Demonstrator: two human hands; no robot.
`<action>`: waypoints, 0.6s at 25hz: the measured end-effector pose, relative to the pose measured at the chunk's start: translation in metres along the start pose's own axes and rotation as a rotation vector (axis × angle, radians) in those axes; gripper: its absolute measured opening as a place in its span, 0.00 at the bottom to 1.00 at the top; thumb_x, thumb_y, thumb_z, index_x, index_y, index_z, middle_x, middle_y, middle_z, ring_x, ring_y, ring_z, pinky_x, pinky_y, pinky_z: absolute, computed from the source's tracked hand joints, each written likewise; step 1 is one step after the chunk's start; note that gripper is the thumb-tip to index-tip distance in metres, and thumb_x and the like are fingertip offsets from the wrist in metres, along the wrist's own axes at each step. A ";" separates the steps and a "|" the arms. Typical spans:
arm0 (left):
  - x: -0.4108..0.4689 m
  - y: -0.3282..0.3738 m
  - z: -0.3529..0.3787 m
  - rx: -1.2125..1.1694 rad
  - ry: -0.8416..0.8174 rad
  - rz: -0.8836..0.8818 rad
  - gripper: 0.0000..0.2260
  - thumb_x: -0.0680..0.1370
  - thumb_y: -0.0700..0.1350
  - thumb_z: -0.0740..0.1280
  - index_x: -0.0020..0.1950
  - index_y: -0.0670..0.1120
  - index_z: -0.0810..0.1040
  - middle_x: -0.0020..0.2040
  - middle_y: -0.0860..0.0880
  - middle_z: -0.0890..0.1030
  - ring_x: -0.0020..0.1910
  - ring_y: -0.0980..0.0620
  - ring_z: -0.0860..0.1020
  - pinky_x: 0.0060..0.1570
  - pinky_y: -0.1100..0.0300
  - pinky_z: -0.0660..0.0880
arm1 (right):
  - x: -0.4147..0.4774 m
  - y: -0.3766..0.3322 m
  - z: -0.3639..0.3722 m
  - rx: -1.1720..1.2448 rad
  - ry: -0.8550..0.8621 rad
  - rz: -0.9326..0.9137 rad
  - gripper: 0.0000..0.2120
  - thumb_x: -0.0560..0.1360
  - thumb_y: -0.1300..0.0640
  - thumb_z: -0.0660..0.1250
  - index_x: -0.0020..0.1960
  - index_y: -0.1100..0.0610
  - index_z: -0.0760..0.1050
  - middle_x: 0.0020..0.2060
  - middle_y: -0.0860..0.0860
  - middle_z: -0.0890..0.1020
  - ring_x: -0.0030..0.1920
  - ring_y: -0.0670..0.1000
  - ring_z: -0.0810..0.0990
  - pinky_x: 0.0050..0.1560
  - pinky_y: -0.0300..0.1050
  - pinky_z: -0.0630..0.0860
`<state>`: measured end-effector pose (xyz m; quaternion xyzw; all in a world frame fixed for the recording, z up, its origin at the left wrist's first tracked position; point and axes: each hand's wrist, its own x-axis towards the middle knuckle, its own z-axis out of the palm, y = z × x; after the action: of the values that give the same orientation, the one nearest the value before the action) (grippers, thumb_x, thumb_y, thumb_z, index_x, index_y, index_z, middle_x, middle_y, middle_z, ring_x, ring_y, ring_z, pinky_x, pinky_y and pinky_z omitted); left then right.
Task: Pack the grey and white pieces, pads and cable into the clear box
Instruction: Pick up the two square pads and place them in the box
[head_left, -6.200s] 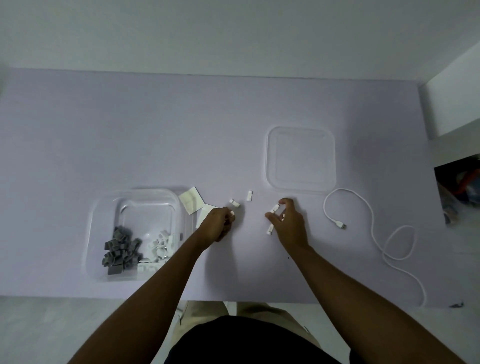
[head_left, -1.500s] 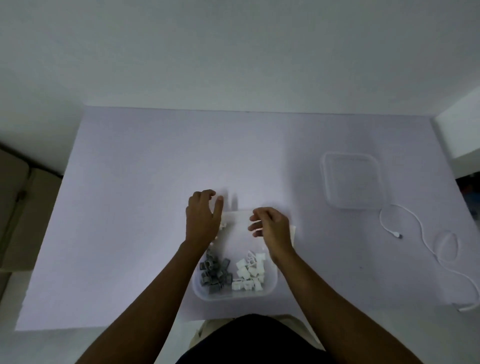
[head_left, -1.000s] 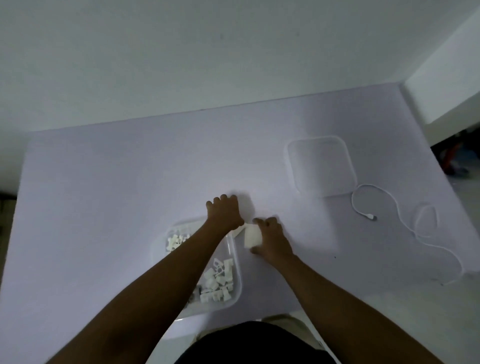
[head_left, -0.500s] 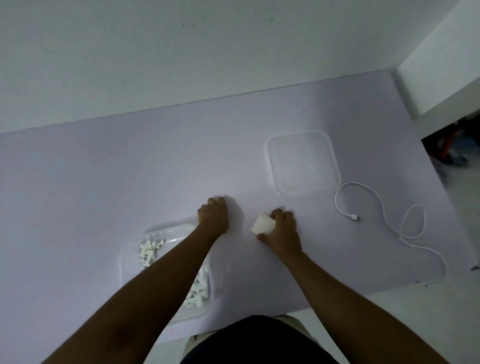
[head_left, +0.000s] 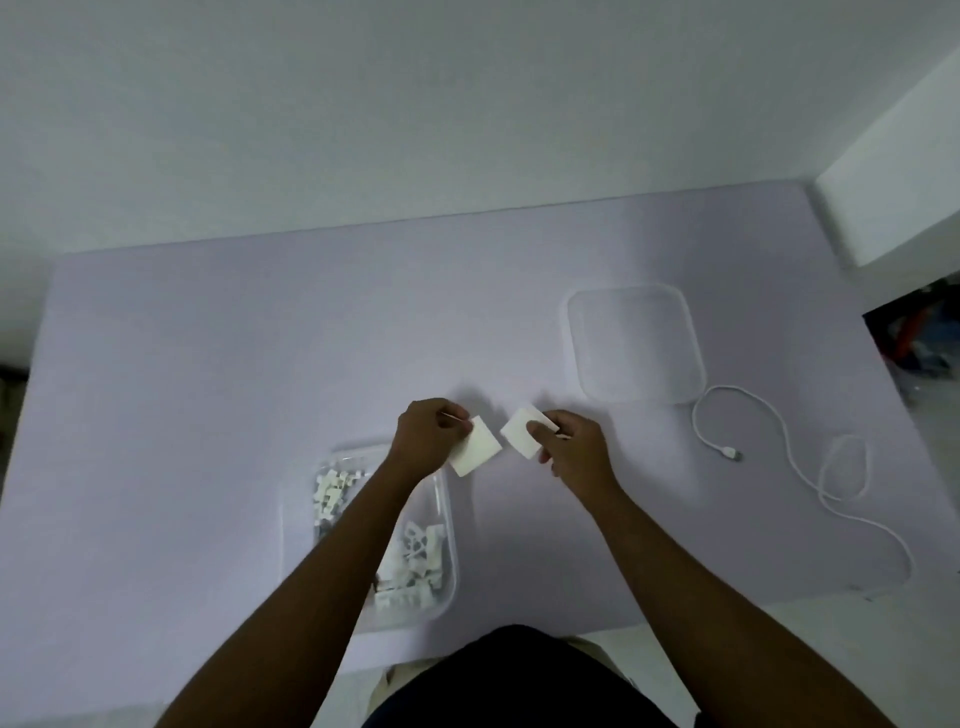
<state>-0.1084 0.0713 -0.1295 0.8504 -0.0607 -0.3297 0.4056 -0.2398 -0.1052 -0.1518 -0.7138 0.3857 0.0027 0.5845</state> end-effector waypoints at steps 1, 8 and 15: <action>-0.008 -0.005 -0.015 -0.084 0.024 -0.018 0.03 0.74 0.41 0.73 0.47 0.45 0.84 0.43 0.47 0.84 0.41 0.51 0.81 0.41 0.59 0.76 | -0.004 -0.011 0.008 0.050 -0.037 0.006 0.03 0.76 0.58 0.71 0.50 0.55 0.82 0.36 0.58 0.84 0.29 0.50 0.80 0.27 0.43 0.72; -0.062 -0.091 -0.098 -0.115 0.193 -0.114 0.04 0.74 0.40 0.73 0.47 0.46 0.80 0.46 0.48 0.83 0.45 0.48 0.80 0.45 0.54 0.78 | -0.050 -0.051 0.099 -0.345 -0.308 -0.218 0.04 0.75 0.59 0.70 0.48 0.57 0.83 0.34 0.50 0.84 0.29 0.45 0.82 0.33 0.41 0.78; -0.063 -0.121 -0.073 -0.016 0.190 -0.213 0.07 0.75 0.35 0.66 0.51 0.44 0.75 0.51 0.45 0.79 0.48 0.49 0.75 0.45 0.61 0.70 | -0.053 -0.051 0.156 -0.890 -0.350 -0.227 0.08 0.74 0.62 0.64 0.37 0.60 0.77 0.36 0.59 0.84 0.38 0.59 0.85 0.41 0.52 0.83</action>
<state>-0.1326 0.2222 -0.1529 0.8760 0.0712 -0.2895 0.3790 -0.1790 0.0553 -0.1349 -0.9207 0.1627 0.2234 0.2755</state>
